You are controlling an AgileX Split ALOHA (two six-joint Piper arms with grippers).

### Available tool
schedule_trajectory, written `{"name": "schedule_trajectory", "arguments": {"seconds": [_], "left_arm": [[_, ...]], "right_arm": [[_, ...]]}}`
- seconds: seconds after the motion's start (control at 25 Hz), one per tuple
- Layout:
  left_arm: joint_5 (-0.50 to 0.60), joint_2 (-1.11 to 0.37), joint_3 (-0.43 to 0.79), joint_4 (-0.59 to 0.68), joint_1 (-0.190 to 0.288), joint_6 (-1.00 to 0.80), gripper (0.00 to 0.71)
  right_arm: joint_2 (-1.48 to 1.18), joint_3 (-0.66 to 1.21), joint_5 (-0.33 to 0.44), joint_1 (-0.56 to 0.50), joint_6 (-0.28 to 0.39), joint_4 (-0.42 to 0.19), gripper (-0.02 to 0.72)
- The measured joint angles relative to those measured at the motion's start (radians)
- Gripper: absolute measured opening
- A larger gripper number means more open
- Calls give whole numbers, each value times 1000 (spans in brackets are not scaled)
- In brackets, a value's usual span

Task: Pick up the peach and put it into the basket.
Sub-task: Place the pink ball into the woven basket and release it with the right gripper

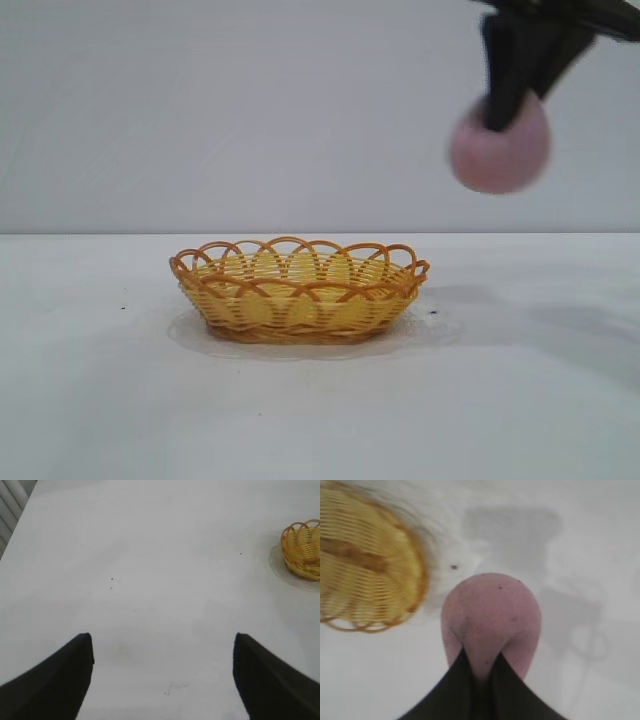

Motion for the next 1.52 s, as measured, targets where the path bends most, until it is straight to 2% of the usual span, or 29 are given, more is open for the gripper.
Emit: {"name": "schedule_trajectory", "arguments": {"seconds": [0.24,0.68,0.72,0.76,1.04,1.24,1.28,1.4,1.44,1.52], "left_arm": [[0,0,0,0,0,0,566],[0,0,0,0,0,0,566],[0,0,0,0,0,0,566],[0,0,0,0,0,0,566],[0,0,0,0,0,0,566],[0,0,0,0,0,0,566],[0,0,0,0,0,0,566],[0,0,0,0,0,0,566],[0,0,0,0,0,0,566],[0,0,0,0,0,0,566]], "right_arm": [[145,-76,-3,38,0,0,0],[262,-85,-35,40,0,-2,0],[263,-85,-39,40,0,-2,64],[263,-85,-42,40,0,-2,64],[263,-85,-53,40,0,8,354],[263,-85,-22,40,0,16,349],[263,-85,-14,40,0,16,389],[263,-85,1,40,0,16,371],[261,-85,3,40,0,16,413],[261,-89,9,40,0,17,408]]}}
